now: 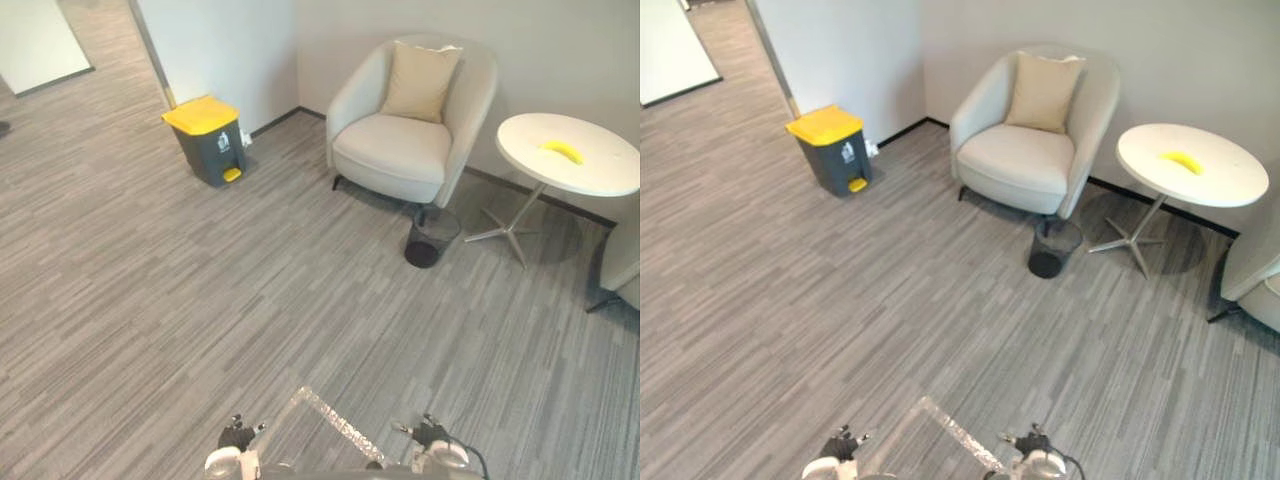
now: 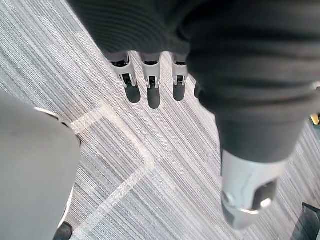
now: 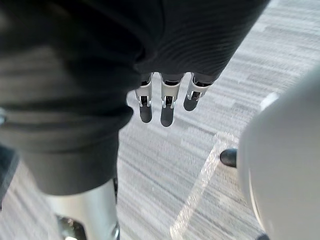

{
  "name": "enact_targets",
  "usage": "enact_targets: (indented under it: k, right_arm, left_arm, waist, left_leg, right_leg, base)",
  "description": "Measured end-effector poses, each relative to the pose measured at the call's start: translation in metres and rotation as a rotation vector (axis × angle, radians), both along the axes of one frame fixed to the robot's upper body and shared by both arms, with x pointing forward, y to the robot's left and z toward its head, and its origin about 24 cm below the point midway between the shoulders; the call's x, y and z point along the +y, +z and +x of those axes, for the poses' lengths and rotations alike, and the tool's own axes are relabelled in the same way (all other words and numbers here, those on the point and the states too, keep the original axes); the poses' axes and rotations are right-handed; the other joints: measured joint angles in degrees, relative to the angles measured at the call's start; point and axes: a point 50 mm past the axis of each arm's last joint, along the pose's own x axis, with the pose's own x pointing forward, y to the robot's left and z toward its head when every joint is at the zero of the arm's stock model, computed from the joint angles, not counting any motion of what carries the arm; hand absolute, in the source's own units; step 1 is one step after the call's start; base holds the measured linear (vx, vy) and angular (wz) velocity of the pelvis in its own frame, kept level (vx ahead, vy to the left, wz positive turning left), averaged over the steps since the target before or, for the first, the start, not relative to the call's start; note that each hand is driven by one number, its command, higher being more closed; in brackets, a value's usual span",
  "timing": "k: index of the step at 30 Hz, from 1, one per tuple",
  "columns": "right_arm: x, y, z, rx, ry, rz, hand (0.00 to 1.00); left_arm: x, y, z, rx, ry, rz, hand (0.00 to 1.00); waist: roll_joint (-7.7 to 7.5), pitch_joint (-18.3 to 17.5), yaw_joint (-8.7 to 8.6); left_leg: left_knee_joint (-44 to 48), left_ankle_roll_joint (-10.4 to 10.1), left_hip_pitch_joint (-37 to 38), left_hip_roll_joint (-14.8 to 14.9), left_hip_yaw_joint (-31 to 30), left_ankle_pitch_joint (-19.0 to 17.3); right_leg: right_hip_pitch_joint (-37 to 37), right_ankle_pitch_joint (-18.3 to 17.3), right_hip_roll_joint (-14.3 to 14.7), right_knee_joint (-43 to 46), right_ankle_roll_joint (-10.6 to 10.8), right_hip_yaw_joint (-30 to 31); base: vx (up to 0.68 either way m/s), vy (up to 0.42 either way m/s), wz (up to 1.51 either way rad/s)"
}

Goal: Organize the slippers on the shoe rack

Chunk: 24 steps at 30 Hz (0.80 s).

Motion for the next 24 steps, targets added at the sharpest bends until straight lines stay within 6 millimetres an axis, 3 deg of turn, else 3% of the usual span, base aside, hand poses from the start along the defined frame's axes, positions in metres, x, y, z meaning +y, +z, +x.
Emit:
enact_targets:
  k: [2,3,4,6,8,9,10,15,24]
  right_arm:
    - [0.0,0.0,-0.001,0.002,0.005,-0.001,0.0]
    - [0.001,0.0,-0.001,0.004,0.016,-0.002,0.0]
    - [0.0,0.0,0.0,0.0,0.018,-0.007,0.0]
    - [-0.002,0.0,-0.001,0.001,0.014,-0.014,0.0]
    - [-0.002,0.001,0.0,-0.001,0.013,-0.016,0.0]
    - [-0.004,0.001,0.0,-0.001,0.008,-0.02,0.0]
    - [-0.006,-0.001,-0.005,0.016,-0.016,-0.015,0.0]
    - [-0.008,-0.004,-0.021,0.049,-0.065,-0.008,0.0]
    - [-0.018,-0.007,-0.037,0.088,-0.14,-0.012,0.0]
  left_arm:
    - [0.002,0.004,0.006,-0.033,0.008,0.01,0.0]
    - [0.002,0.005,0.007,-0.044,0.011,0.008,0.0]
    - [0.002,0.005,0.006,-0.042,0.015,0.009,0.0]
    - [0.002,0.004,0.004,-0.038,0.022,0.006,0.0]
    - [0.0,0.005,0.005,-0.047,0.022,0.005,0.0]
    - [-0.002,0.004,0.005,-0.046,0.017,0.002,0.0]
    - [0.001,0.002,0.0,-0.025,0.006,0.009,0.0]
    - [0.002,-0.001,-0.004,0.011,-0.041,0.022,0.0]
    - [-0.005,-0.004,-0.009,0.047,-0.077,0.012,0.0]
  waist:
    - [-0.33,0.1,0.85]
    - [0.01,0.3,1.35]
    - [0.02,0.3,1.68]
    - [0.07,0.3,1.75]
    - [0.25,0.2,1.86]
    - [1.28,-0.2,2.12]
    - [0.26,-1.3,1.76]
    - [-1.01,-2.8,1.14]
    - [0.66,-4.0,0.49]
  left_leg:
    - [11.8,0.2,-4.7,2.2,-0.1,-0.1]
    - [19.0,1.3,-8.0,3.5,-0.8,-0.2]
    - [19.9,2.3,-8.4,3.4,-2.1,-1.5]
    - [13.0,3.1,-8.5,1.0,-6.4,-4.7]
    - [5.8,3.0,-8.8,-1.0,-12.6,-4.6]
    - [0.8,-0.5,-8.4,-1.4,-15.7,-1.7]
    - [-2.9,0.8,-6.4,-3.0,-12.8,-0.1]
    - [-8.9,2.1,-1.9,-5.8,-9.0,1.0]
    - [-10.5,2.1,3.1,-5.9,-9.9,1.0]
  right_leg:
    - [0.1,-0.7,1.1,0.2,-0.5,2.6]
    - [0.6,-0.7,2.2,0.2,-1.0,4.7]
    - [0.9,-0.7,2.4,0.2,-1.0,6.0]
    - [0.7,-0.6,2.4,0.3,-1.1,10.7]
    - [-0.3,-0.9,2.3,1.1,-0.4,14.2]
    - [-1.6,-1.4,2.6,2.5,0.6,15.9]
    - [-1.4,-0.6,1.4,1.9,2.3,18.1]
    - [-0.9,-0.7,-1.8,-0.7,3.0,19.1]
    - [3.8,-0.7,-1.6,-3.6,3.0,17.8]
  base:
    - [0.05,-0.065,-0.71]
    - [0.09,0.009,-0.91]
    - [0.13,0.092,-0.92]
    - [0.12,0.142,-0.99]
    - [0.09,0.196,-1.04]
    - [0.19,0.292,-1.21]
    - [0.15,0.205,-0.88]
    - [0.21,0.159,-0.4]
    - [0.15,-0.014,-0.13]
